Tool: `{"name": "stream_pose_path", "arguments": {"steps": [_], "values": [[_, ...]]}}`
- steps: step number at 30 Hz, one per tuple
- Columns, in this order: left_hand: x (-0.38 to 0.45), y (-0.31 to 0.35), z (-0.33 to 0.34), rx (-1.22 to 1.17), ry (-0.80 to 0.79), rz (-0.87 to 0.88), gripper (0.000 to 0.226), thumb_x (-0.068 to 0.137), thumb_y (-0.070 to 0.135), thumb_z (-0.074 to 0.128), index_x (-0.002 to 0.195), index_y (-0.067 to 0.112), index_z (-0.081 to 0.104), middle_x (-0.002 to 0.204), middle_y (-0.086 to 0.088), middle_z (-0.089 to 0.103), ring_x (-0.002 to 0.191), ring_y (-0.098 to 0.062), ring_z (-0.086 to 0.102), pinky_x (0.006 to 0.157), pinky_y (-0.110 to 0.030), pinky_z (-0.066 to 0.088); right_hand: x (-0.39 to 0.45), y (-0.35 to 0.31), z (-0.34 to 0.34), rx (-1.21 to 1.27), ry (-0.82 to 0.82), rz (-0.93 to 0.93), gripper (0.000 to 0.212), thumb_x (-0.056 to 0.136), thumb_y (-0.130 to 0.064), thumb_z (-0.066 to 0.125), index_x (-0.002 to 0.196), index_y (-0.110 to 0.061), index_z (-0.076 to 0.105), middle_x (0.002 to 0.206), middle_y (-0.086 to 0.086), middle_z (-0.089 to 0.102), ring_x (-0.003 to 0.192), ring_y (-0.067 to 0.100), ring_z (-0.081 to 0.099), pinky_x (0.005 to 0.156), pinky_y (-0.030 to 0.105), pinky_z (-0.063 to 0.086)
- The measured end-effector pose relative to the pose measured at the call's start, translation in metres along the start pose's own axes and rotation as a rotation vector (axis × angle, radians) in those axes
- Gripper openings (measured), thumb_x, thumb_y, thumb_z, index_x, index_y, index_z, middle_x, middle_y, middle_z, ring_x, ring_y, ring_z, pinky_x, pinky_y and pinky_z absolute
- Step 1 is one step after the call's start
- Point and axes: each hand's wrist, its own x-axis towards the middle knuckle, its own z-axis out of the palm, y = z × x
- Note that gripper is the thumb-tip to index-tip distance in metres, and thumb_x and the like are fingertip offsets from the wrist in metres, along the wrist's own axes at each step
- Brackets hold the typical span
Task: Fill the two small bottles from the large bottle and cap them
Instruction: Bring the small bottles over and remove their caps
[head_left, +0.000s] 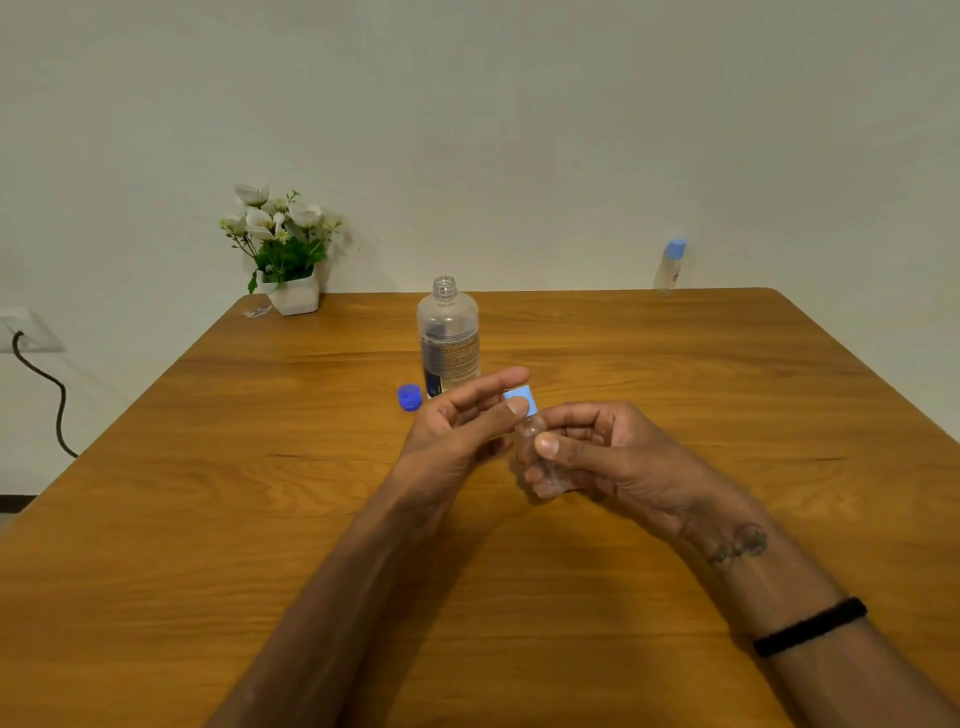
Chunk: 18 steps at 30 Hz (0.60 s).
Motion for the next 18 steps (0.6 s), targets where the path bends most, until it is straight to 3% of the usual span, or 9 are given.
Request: {"name": "stream_pose_path", "arguments": {"steps": [5,8,10,14,16,18], "values": [[0.0007,-0.0017,0.0006,0.000,0.020,0.001,0.047,0.077,0.032,0.081,0.122,0.016,0.077,0.102,0.001,0.077,0.102,-0.016,0.068,0.109,-0.053,0.050,-0.0005,0.0002,0.0002,0.000,-0.034,-0.020,0.039,0.087,-0.011,0.080,0.121,0.006,0.071,0.101,0.027,0.073,0.089,0.034,0.071,0.079,0.040,0.064],[0.0016,-0.0025,-0.0002,-0.001,0.067,-0.001,0.050,0.071,0.038,0.086,0.116,0.017,0.078,0.106,0.001,0.079,0.105,-0.015,0.070,0.109,-0.052,0.050,-0.0002,0.0003,-0.0015,-0.068,0.005,-0.035,0.036,0.089,-0.008,0.080,0.122,0.005,0.071,0.097,0.020,0.074,0.085,0.030,0.070,0.083,0.045,0.058],[0.0014,-0.0025,-0.0008,-0.005,0.073,-0.002,0.049,0.069,0.039,0.091,0.112,0.019,0.079,0.103,0.002,0.079,0.100,-0.011,0.071,0.103,-0.047,0.054,-0.0008,-0.0008,-0.0016,-0.127,0.041,-0.046,0.035,0.087,-0.012,0.082,0.120,0.000,0.074,0.100,0.019,0.076,0.085,0.027,0.072,0.082,0.044,0.057],[0.0019,-0.0047,0.0004,-0.009,0.107,0.029,0.040,0.073,0.033,0.090,0.108,0.016,0.078,0.096,0.001,0.078,0.088,-0.008,0.072,0.084,-0.030,0.058,-0.0025,-0.0020,0.0016,-0.238,0.093,-0.110,0.031,0.087,-0.013,0.083,0.115,-0.004,0.075,0.100,0.016,0.079,0.080,0.022,0.074,0.070,0.031,0.059],[0.0019,-0.0054,0.0020,0.038,0.147,0.087,0.038,0.074,0.031,0.086,0.106,0.013,0.077,0.093,0.000,0.078,0.083,-0.006,0.073,0.073,-0.021,0.056,-0.0013,-0.0004,0.0006,-0.372,0.146,-0.159,0.028,0.087,-0.016,0.085,0.114,-0.011,0.077,0.102,0.013,0.080,0.084,0.021,0.076,0.071,0.031,0.062],[0.0026,-0.0067,0.0022,0.110,0.179,0.135,0.038,0.073,0.034,0.086,0.104,0.013,0.077,0.095,-0.003,0.079,0.085,-0.008,0.073,0.073,-0.020,0.056,0.0009,0.0023,-0.0017,-0.543,0.203,-0.200,0.028,0.087,-0.021,0.087,0.114,-0.021,0.078,0.103,0.004,0.079,0.093,0.016,0.076,0.078,0.032,0.064]]}}
